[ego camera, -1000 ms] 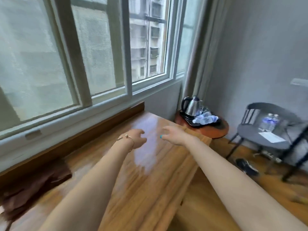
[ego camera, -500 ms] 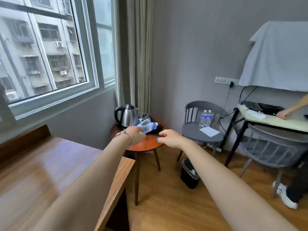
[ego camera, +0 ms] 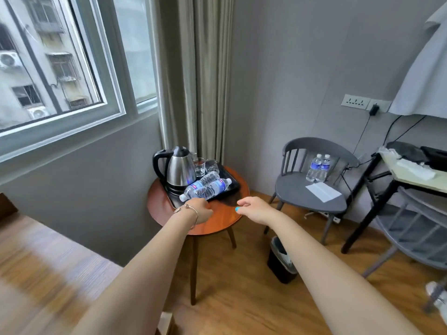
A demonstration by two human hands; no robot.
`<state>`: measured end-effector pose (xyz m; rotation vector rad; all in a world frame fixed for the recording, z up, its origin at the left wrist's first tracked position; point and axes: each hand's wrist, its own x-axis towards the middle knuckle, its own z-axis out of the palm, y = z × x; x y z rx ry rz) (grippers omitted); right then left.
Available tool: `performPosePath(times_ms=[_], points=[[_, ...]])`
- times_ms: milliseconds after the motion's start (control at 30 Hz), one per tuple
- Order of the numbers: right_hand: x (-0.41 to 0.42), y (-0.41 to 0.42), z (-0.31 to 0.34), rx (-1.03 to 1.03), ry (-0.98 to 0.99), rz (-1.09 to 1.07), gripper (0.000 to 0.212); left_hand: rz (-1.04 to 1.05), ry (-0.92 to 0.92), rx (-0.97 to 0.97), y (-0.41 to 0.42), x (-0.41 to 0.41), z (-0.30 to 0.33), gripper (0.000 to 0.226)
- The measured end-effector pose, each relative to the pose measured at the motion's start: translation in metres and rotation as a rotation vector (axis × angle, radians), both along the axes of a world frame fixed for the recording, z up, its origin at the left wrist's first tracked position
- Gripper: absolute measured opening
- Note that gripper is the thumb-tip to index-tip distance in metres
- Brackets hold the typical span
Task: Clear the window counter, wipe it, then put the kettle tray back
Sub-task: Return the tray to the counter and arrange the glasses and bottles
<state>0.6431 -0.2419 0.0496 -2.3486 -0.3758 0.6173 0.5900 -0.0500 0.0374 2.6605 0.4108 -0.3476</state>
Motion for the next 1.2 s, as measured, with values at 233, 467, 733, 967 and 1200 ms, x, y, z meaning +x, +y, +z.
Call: performPosePath(times_ms=[233, 467, 733, 967, 1200], points=[[0.11, 0.04, -0.015, 0.075, -0.002, -0.013, 0.051, 0.079, -0.083, -0.077, 0.005, 0.118, -0.012, 0.055], [0.199, 0.072, -0.034, 0.132, 0.01, -0.025, 0.056, 0.152, -0.064, 0.093, 0.042, 0.164, -0.043, 0.054], [0.283, 0.098, -0.095, 0.168, 0.154, -0.024, 0.058, 0.39, -0.017, 0.03, 0.09, 0.185, -0.107, 0.067], [0.369, 0.115, -0.151, 0.093, 0.218, 0.028, 0.071, 0.631, 0.03, 0.111, 0.148, 0.194, -0.157, 0.093], [0.417, 0.149, -0.192, 0.078, 0.202, 0.183, 0.086, 0.782, -0.008, -0.023, 0.174, 0.207, -0.209, 0.128]])
